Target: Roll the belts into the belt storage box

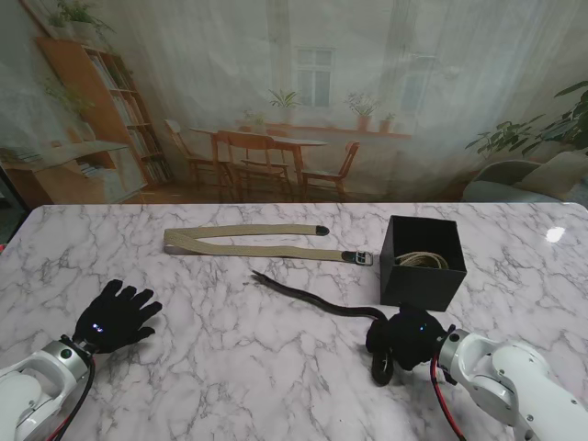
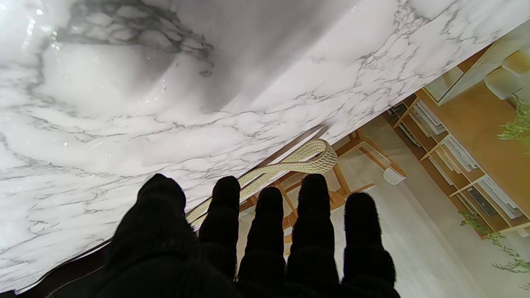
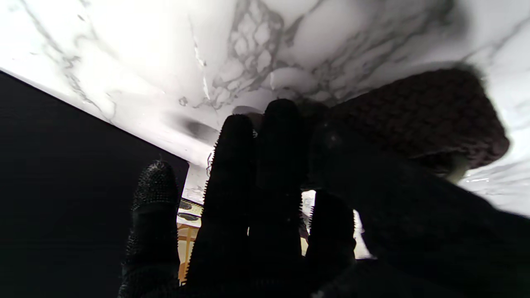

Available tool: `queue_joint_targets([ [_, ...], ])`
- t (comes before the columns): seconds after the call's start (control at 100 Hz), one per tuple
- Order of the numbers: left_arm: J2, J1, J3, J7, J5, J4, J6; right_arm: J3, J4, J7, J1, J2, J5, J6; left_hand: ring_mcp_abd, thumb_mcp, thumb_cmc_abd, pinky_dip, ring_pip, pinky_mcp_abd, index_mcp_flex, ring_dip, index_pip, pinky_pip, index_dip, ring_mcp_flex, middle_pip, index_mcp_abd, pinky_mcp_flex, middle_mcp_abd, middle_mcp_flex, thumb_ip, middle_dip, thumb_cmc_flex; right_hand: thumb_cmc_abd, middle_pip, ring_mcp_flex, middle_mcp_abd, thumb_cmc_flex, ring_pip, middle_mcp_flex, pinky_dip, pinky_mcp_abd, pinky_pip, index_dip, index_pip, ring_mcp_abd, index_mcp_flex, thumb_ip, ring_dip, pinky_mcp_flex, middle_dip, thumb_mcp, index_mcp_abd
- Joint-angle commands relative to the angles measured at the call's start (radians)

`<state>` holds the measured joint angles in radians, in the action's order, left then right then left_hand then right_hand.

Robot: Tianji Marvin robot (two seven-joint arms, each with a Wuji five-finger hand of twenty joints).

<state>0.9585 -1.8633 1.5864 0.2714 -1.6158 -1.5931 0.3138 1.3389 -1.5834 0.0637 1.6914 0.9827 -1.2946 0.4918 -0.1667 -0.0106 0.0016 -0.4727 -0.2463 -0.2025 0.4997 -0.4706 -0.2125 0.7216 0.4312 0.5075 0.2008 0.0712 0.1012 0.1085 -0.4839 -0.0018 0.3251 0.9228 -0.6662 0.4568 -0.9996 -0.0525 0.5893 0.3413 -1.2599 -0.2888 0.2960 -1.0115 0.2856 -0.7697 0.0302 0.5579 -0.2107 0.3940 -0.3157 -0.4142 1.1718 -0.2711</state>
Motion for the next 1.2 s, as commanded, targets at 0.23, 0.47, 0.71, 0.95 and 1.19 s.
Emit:
queue_joint_targets([
  [0.23, 0.001, -0.001, -0.002, -0.016, 0.001, 0.001, -0.001, 0.006, -0.01, 0.069, 0.033, 0.004, 0.043, -0.035, -0.016, -0.014, 0.057, -0.01, -0.02, -0.035, -0.023, -0.015, 0.009, -0.006, 0.005, -0.011, 0.005, 0.032, -0.013, 0.028, 0.034, -0.016, -0.005, 0.019, 0.054, -0.063, 0.243, 0.221, -0.094, 0.026, 0.663, -0.107, 0.124, 0.015, 0.068, -0.233, -0.095, 0.234, -0.029, 0.035, 0.024, 0.082, -0.144, -0.169],
  [0.47, 0.001, -0.004, -0.002, -0.02, 0.001, -0.001, -0.002, 0.004, -0.013, 0.1, 0.036, 0.007, 0.082, -0.052, -0.017, -0.015, 0.057, -0.01, -0.02, -0.036, -0.024, -0.014, 0.009, -0.007, 0.005, -0.011, 0.004, 0.032, -0.012, 0.027, 0.034, -0.016, -0.006, 0.017, 0.027, -0.16, 0.398, 0.278, -0.097, -0.096, 0.939, -0.107, 0.138, 0.037, -0.056, -0.287, -0.137, 0.325, -0.032, -0.097, 0.04, 0.213, -0.095, -0.034],
  [0.71, 0.001, -0.005, -0.001, -0.021, 0.001, -0.001, -0.003, 0.007, -0.024, 0.186, 0.036, 0.008, 0.154, -0.072, -0.017, -0.014, 0.057, -0.01, -0.02, -0.035, -0.023, -0.014, 0.009, -0.007, 0.005, -0.012, 0.004, 0.032, -0.012, 0.027, 0.034, -0.016, -0.006, 0.018, 0.07, -0.131, 0.537, 0.198, -0.094, -0.212, 1.018, 0.104, 0.173, 0.16, -0.029, -0.375, -0.176, 0.284, -0.039, -0.261, 0.164, 0.215, -0.072, 0.104],
  [0.95, 0.001, -0.006, -0.001, -0.022, 0.001, -0.002, -0.003, 0.004, -0.008, 0.14, 0.036, 0.015, 0.187, -0.09, -0.017, -0.014, 0.058, -0.01, -0.02, -0.036, -0.024, -0.014, 0.01, -0.008, 0.005, -0.011, 0.004, 0.031, -0.013, 0.026, 0.033, -0.017, -0.005, 0.016, 0.099, 0.043, 0.511, 0.17, -0.078, -0.238, 0.661, 0.29, 0.198, 0.345, -0.046, -0.47, -0.191, 0.215, -0.054, -0.276, 0.259, 0.129, -0.085, 0.177],
  [1.19, 0.002, -0.006, -0.001, -0.021, 0.001, -0.001, -0.004, -0.002, 0.021, 0.037, 0.035, 0.025, 0.183, -0.096, -0.017, -0.014, 0.058, -0.011, -0.019, -0.037, -0.023, -0.014, 0.01, -0.008, 0.005, -0.012, 0.003, 0.03, -0.014, 0.027, 0.037, -0.017, -0.006, 0.016, 0.111, 0.45, 0.296, 0.118, -0.05, -0.021, 0.579, 0.251, 0.189, 0.234, -0.054, -0.462, -0.147, 0.152, -0.058, -0.105, 0.135, -0.202, -0.132, 0.077],
])
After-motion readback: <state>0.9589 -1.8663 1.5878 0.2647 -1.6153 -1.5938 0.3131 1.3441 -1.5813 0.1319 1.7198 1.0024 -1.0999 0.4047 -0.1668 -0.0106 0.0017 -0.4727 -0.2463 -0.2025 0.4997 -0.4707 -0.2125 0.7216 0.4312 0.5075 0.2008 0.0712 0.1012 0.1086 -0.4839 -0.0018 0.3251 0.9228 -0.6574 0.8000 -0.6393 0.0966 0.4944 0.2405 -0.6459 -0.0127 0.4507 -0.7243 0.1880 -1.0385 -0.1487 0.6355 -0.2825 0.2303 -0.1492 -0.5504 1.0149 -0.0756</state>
